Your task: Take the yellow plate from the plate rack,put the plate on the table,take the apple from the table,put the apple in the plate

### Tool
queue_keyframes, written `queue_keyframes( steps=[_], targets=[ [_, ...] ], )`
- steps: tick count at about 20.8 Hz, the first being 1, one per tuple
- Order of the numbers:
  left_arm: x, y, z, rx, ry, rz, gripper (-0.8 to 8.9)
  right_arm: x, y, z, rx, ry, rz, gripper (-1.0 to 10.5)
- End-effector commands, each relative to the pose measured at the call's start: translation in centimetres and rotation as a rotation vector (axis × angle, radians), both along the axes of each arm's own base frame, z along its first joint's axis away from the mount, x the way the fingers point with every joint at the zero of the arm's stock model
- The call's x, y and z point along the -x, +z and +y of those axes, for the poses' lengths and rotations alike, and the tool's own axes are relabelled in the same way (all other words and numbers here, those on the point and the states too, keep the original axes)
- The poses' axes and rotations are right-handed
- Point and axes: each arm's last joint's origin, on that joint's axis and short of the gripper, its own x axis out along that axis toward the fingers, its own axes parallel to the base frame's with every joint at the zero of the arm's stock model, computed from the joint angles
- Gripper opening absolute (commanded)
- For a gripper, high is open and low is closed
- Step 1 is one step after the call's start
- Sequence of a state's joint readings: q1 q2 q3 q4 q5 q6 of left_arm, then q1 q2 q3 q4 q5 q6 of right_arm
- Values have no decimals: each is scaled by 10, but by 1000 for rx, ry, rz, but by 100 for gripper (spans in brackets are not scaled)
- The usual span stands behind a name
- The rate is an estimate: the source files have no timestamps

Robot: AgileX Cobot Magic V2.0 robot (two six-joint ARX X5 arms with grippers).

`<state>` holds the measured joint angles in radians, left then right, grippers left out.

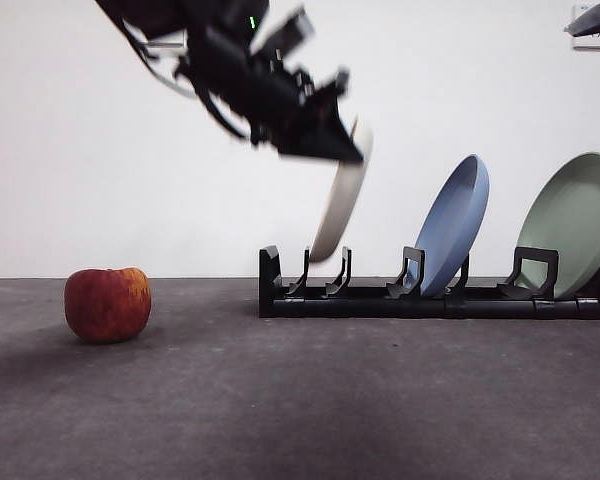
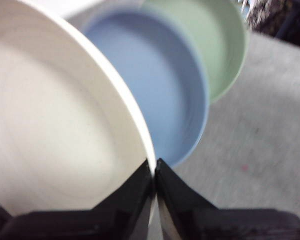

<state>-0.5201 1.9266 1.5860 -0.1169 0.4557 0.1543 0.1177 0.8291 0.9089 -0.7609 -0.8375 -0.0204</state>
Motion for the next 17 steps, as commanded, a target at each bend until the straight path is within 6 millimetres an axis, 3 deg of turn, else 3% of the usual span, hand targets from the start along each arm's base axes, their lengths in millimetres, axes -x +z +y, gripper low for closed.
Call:
queue_keyframes(
  steps=[1, 7, 11, 17],
  targets=[
    [11, 29, 8, 30, 6, -59, -8, 0, 2, 0, 2, 5, -20, 537],
    [42, 73, 24, 63, -47, -73, -8, 0, 2, 0, 2, 6, -14, 537],
    [75, 96, 39, 0, -92, -56, -8, 1, 2, 1, -20, 34, -2, 537],
    [123, 100, 46, -308, -104, -53, -8, 4, 1, 1, -39, 61, 21, 537]
  ],
)
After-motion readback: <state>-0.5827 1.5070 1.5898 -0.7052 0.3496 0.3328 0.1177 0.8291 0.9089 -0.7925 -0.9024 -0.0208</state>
